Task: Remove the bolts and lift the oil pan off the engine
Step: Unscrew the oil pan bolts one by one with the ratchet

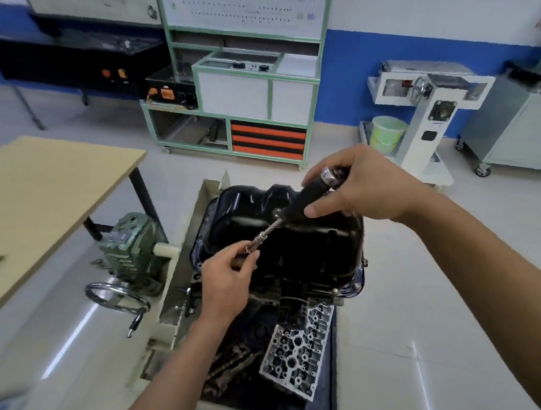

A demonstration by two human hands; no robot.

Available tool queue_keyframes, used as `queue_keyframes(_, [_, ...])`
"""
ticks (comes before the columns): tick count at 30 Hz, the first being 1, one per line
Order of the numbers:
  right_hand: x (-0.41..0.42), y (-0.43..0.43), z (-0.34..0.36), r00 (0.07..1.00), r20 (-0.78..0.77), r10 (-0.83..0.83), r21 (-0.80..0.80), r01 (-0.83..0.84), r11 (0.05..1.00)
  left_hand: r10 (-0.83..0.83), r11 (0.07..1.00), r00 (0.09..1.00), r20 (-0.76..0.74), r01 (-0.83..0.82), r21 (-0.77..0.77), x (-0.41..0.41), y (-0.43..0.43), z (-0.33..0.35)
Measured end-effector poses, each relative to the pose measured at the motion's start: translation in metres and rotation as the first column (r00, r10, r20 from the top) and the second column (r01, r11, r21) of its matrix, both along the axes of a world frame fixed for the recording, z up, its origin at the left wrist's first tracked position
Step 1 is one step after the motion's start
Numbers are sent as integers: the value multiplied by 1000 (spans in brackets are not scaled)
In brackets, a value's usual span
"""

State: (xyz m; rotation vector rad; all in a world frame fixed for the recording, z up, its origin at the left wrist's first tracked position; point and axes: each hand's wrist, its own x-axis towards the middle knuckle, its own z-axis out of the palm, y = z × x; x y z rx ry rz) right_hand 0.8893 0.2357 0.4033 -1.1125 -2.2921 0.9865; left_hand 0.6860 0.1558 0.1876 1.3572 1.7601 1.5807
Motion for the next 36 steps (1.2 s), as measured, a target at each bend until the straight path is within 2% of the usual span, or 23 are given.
queue_keyframes(3, [-49, 5, 2, 984, -147, 99, -37, -106, 994, 98, 993, 993, -68, -102, -63, -67, -12, 9])
queue_keyframes(8, [-163, 8, -17, 926, -360, 118, -121, -171, 978, 224, 925, 927, -300, -299, -233, -201, -33, 6])
queue_keyframes(10, [-225, 5, -35, 918, -369, 143, -123, -201, 972, 216, 906, 908, -360, -324, -271, -259, -41, -2])
queue_keyframes(17, [-465, -7, -127, 941, -309, 139, -176, -200, 964, 236, 850, 887, -396, -387, -359, -470, -69, -53])
queue_keyframes(22, [-589, -12, -196, 954, -279, 108, -289, -191, 938, 347, 716, 875, -336, -479, -508, -593, -94, -109])
queue_keyframes(26, [-646, -11, -234, 970, -198, 141, -314, -199, 928, 391, 617, 863, -319, -503, -605, -647, -101, -155])
queue_keyframes(29, [-669, -8, -250, 977, -150, 152, -299, -192, 935, 400, 586, 867, -296, -491, -645, -662, -101, -182])
queue_keyframes(33, [-677, -4, -253, 982, -112, 149, -296, -177, 939, 418, 605, 864, -282, -496, -624, -666, -96, -192])
queue_keyframes(36, [-668, -1, -240, 984, -90, 152, -259, -170, 951, 471, 641, 837, -277, -541, -545, -664, -93, -176])
